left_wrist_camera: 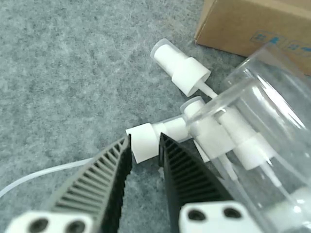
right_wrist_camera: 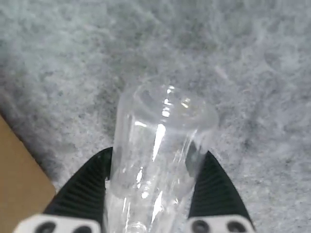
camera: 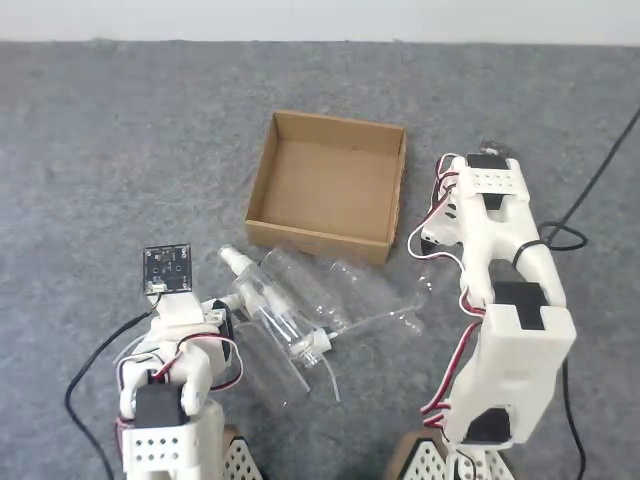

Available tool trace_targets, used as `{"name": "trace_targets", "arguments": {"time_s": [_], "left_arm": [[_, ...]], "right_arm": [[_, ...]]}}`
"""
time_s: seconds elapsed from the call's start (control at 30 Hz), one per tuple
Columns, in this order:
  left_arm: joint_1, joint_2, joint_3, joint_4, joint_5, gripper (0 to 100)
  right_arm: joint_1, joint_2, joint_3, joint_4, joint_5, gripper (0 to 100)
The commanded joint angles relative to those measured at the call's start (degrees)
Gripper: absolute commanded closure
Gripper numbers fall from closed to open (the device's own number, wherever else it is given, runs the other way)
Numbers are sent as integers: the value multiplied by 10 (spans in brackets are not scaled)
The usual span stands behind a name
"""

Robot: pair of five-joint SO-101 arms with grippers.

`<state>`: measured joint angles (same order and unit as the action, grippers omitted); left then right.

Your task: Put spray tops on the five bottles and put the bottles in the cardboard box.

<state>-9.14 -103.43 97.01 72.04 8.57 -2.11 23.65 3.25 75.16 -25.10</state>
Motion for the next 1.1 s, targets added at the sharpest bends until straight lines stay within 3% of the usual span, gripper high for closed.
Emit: {"name": "trace_targets", "arguments": {"time_s": [0.0,0.17,0.5,0.7,1.07], "left_arm": [[1,-8,-5,3,5,916],[1,-8,-5,3,5,916],[1,-8,-5,3,5,916],[1,-8,-5,3,5,916],[1,-8,-5,3,5,916]], "right_arm": [[0,-20,-33,17,19,976],[0,-21,-55,46,85,978],[5,-20,-60,58,101,976],[6,-20,-60,58,169,978],[64,-20,-61,58,79,978]]}}
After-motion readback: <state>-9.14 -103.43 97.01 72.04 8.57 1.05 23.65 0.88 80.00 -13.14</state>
